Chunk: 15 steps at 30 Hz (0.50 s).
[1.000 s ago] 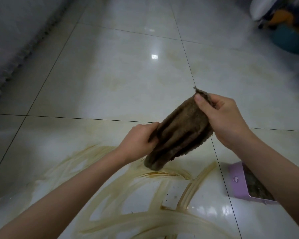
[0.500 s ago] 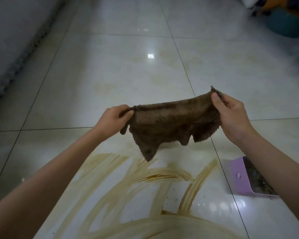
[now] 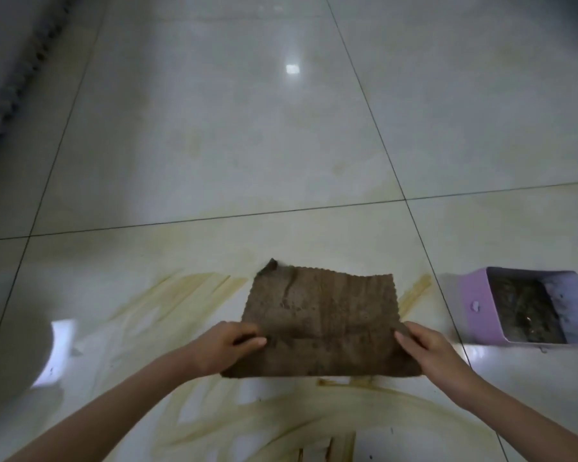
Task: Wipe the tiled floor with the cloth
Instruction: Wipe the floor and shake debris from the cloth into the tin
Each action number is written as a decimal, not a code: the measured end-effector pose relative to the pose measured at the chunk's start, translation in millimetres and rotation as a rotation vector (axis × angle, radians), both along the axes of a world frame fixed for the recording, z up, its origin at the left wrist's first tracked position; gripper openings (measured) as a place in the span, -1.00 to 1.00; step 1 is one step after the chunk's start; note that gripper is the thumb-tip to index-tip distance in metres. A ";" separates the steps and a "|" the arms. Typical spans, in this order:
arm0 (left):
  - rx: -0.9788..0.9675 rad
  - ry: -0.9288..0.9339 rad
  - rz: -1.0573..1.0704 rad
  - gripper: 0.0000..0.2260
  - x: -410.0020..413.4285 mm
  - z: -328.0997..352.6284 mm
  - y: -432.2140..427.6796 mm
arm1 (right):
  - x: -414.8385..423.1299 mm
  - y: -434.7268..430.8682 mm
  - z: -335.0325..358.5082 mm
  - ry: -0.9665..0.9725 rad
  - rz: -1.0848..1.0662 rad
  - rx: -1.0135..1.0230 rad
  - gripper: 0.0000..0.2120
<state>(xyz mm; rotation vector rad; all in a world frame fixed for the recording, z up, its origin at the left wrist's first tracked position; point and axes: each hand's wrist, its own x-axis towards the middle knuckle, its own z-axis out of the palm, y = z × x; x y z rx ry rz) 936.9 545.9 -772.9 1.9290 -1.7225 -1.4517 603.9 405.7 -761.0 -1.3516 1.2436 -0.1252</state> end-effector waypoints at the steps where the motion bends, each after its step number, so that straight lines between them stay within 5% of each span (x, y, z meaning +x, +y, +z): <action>1: 0.022 -0.009 -0.011 -0.73 -2.5 -7.2 4.4 | -4.2 3.2 -5.5 0.049 0.022 -0.004 -0.81; 9: -0.255 -0.251 0.302 -0.85 8.4 -12.1 -57.1 | 26.9 -46.7 -19.3 0.225 -0.152 -0.337 -0.87; 15: -0.433 -0.472 0.537 -0.84 1.2 -30.1 -84.2 | 45.5 -59.8 -40.5 0.479 -0.078 -0.538 -0.87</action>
